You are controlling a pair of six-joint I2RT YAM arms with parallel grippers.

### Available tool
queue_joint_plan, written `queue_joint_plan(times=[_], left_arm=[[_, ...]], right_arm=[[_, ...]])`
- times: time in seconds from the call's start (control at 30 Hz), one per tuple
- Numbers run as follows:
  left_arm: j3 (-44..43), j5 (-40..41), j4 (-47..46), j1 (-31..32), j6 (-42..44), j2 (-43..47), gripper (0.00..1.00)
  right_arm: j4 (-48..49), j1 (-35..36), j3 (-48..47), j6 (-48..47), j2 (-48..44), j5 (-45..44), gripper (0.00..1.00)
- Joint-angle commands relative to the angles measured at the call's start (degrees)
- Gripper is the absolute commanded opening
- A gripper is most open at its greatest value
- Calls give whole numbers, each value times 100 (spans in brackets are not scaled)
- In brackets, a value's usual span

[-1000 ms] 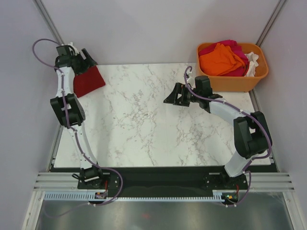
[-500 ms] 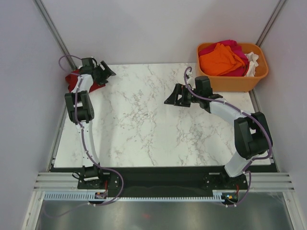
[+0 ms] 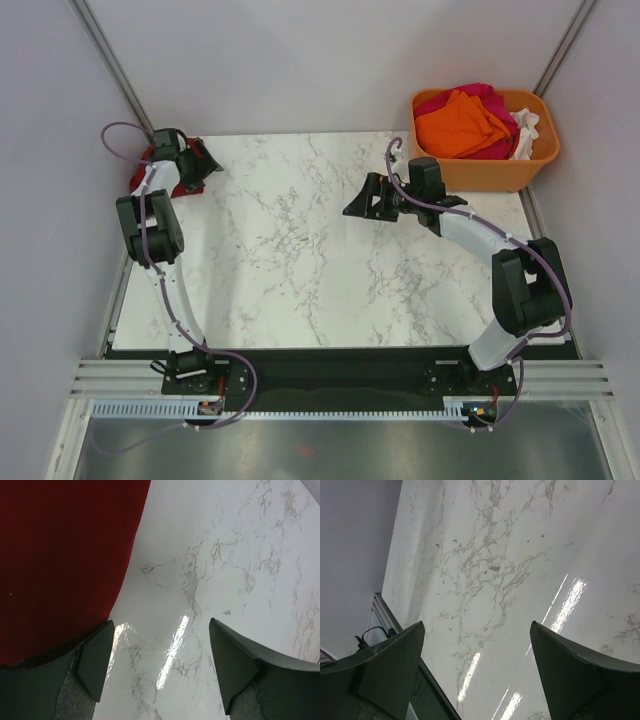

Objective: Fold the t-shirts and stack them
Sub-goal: Neatly place the folded tshirt to the corner

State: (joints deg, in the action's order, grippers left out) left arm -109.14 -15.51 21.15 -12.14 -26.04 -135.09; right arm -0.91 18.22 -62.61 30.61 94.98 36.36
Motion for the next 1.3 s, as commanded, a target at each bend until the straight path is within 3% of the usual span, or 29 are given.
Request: queue_joint_plan(times=[0.0,0.23,0.27,0.33,0.53,0.63,0.73,0.83,0.9,0.93,0.97,1.13,1.27], left_arm=[[95,119,91,-95,538,562,84],[200,224,223,-52,591,1422,90],[209,215,215,9,635,1546,95],[218,206,241,80,688,2011,99],[692,566,285,493,829,3774,100],[1271,566,285,616,829,4776,100],[2883,566,285,599,829,5709,100],[3775,566,285,354,829,5897,100],[3813,566,285,317,829,5871,100],[4135,523,276,344,-207,5984,100],[4416,-1461,-664,388,-182,6438,92],[6006,-226,-559,537,344,8039,91],[6318,461,-234,853,644,9051,91]], right_arm=[[108,15,-173,-47,-252,64,95],[-243,15,-366,-205,-340,-217,96],[-304,6,-392,-213,-375,-252,96],[-340,6,-497,-196,-401,-278,96],[-542,102,-805,-239,-770,-593,98],[-639,269,-928,-389,-1112,-796,98],[-613,489,-902,-486,-1490,-911,98],[-402,665,-771,-416,-1781,-911,98],[-270,735,-613,-267,-1965,-894,98],[-226,736,-551,-223,-2027,-902,98],[-139,753,-481,-170,-2166,-903,98],[-243,754,-331,-143,-2501,-1052,98],[-559,788,-322,-187,-2782,-1087,98]])
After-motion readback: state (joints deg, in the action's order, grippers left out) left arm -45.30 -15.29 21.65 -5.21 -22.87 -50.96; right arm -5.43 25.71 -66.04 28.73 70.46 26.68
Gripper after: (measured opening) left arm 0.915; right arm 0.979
